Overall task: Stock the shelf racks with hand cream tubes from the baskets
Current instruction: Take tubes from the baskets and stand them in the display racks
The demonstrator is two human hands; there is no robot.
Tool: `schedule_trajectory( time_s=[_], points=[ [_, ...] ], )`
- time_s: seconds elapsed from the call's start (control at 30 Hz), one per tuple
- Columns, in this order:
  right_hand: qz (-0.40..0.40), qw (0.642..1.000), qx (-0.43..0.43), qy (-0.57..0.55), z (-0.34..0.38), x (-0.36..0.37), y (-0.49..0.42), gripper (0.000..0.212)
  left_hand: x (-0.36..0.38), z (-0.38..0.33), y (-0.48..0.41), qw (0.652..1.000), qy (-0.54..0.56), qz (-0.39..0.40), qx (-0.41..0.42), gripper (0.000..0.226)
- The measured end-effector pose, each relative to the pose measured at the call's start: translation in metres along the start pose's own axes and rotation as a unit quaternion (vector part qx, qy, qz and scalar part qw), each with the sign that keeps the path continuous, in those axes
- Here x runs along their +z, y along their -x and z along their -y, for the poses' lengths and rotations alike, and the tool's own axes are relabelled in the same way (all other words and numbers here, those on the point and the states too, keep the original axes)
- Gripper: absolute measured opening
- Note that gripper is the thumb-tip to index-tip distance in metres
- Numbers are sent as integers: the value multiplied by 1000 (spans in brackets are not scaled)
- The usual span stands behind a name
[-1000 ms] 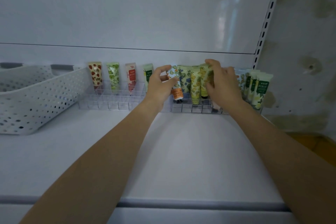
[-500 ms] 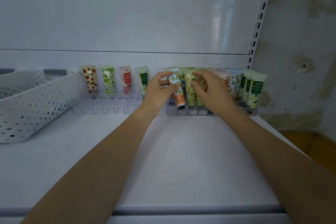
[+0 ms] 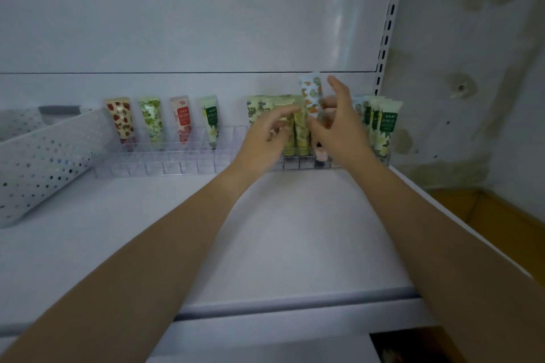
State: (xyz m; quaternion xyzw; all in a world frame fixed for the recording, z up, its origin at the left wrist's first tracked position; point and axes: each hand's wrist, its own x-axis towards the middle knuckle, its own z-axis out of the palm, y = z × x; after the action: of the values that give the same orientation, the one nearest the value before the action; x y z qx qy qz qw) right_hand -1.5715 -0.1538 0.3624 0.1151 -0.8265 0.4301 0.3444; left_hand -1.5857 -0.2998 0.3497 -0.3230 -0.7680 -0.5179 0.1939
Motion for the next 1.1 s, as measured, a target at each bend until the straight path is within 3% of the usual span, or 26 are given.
schedule_trajectory(
  time_s=[0.1, 0.2, 0.3, 0.47, 0.67, 0.97, 1.1],
  points=[
    [-110, 993, 33, 9, -11, -24, -10, 76, 20, -6, -5, 990, -122, 42, 52, 35],
    [-167, 983, 79, -3, -27, -44, -10, 80, 38, -7, -3, 964, -241, 98, 51, 27],
    [-185, 979, 83, 17, -35, -52, -10, 82, 51, -5, 6, 939, -323, 110, 39, 31],
    [-168, 977, 102, 80, -39, -58, -9, 79, 59, -6, 4, 884, -442, 118, 92, 38],
    [-142, 976, 78, 142, -44, -52, -10, 78, 65, 1, 8, 881, -449, 115, 96, 44],
    [-103, 926, 52, 359, -61, -39, -11, 65, 45, 9, 4, 933, -327, 117, 94, 31],
    [-101, 916, 63, 383, -64, -39, -10, 65, 32, 15, 3, 939, -321, 104, 71, 29]
  ],
)
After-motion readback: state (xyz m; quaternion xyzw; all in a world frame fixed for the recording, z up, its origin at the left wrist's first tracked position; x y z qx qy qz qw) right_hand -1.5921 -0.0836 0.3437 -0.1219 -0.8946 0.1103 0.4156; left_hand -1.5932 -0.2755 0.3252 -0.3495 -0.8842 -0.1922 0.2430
